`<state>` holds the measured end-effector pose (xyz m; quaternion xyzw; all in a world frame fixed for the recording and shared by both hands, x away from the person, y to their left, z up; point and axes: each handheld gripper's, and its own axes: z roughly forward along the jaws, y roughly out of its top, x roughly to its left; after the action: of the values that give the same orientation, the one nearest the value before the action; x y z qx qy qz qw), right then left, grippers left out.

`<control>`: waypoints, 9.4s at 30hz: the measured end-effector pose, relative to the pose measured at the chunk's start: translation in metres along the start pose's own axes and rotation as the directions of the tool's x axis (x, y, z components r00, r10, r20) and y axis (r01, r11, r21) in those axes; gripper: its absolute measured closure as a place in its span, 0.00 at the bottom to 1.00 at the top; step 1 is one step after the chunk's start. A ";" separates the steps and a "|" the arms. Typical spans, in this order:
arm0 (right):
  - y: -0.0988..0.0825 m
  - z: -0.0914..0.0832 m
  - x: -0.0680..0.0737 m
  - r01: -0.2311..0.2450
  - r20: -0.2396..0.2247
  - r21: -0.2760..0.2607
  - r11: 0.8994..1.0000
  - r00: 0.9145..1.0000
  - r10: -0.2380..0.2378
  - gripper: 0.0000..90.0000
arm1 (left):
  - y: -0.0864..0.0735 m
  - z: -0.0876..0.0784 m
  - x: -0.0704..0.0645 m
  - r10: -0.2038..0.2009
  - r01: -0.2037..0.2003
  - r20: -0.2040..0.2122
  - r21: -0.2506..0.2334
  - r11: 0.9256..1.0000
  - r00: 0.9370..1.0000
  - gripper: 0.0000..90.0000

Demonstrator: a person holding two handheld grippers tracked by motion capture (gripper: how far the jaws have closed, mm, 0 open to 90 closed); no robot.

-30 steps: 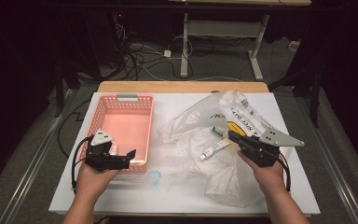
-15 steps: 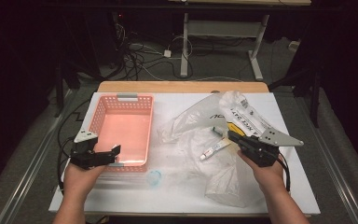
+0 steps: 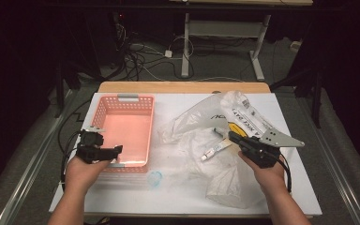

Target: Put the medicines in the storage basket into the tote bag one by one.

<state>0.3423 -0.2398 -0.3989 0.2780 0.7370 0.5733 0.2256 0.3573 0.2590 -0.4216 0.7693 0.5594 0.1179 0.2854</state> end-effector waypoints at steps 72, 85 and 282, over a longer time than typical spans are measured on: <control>0.000 0.000 0.004 0.006 -0.007 0.003 1.000 1.000 -0.006 1.00 | 0.014 0.014 -0.046 0.155 -0.156 0.062 0.002 0.988 0.986 0.65; -0.001 0.000 0.006 0.013 -0.009 0.006 1.000 1.000 -0.013 1.00 | 0.002 0.007 -0.045 0.162 -0.154 0.046 -0.141 0.978 0.986 0.65; 0.000 -0.003 0.008 0.012 -0.017 0.000 1.000 1.000 -0.012 1.00 | -0.010 0.108 -0.209 0.421 -0.392 0.248 -0.157 0.906 0.873 0.65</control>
<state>0.3338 -0.2366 -0.3981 0.2685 0.7406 0.5744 0.2226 0.3310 0.0340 -0.4860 0.8629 0.3330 0.0953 0.3680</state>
